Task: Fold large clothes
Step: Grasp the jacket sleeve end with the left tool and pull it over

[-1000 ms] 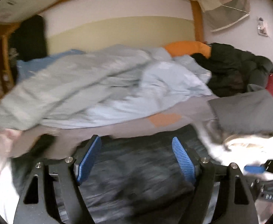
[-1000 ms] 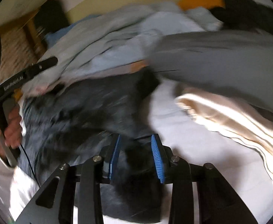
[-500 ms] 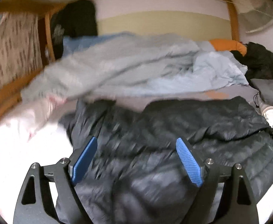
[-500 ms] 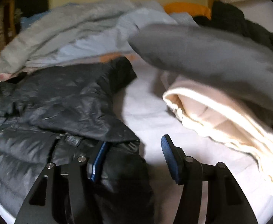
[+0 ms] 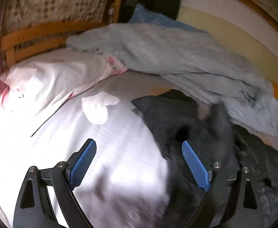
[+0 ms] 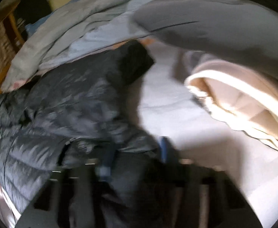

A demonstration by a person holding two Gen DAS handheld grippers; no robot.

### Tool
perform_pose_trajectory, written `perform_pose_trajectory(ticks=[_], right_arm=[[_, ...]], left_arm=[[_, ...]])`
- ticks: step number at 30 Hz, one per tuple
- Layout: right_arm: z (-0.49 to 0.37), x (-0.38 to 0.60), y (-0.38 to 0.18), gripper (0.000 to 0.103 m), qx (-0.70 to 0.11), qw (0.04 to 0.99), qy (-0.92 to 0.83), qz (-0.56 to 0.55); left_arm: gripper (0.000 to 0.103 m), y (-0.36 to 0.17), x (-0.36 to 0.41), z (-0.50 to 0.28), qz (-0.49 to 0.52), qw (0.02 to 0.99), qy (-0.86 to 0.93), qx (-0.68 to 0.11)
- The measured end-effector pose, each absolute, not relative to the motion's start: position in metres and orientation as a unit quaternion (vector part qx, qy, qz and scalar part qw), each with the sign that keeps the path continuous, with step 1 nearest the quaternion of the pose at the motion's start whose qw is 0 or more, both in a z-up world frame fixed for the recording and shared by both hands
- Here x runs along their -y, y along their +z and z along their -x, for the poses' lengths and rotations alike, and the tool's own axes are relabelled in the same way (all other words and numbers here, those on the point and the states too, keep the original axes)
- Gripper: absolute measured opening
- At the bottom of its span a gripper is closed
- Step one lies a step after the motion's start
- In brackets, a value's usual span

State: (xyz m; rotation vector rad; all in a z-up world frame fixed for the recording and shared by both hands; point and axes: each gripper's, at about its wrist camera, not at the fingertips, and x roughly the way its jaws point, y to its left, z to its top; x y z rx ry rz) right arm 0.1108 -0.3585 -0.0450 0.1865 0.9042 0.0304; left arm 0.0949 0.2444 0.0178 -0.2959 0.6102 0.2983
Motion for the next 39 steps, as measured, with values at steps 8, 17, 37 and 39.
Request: perform_pose_trajectory(ticks=[8, 17, 37, 39], right_arm=[[-0.091, 0.340, -0.029, 0.009, -0.425, 0.901, -0.054, -0.065], [-0.077, 0.326, -0.013, 0.022, -0.411, 0.906, -0.104, 0.015], [-0.050, 0.315, 0.038, 0.047, -0.392, 0.911, -0.128, 0.004], [-0.044, 0.312, 0.045, 0.050, -0.385, 0.914, -0.128, 0.000]], left_arm=[[0.085, -0.012, -0.272, -0.118, 0.211, 0.917, 0.128, -0.313], [0.080, -0.008, -0.252, -0.201, 0.168, 0.926, -0.003, -0.339], [0.003, 0.096, -0.302, -0.062, 0.216, 0.964, 0.044, -0.151], [0.003, 0.094, -0.298, -0.061, 0.222, 0.963, 0.001, -0.151]])
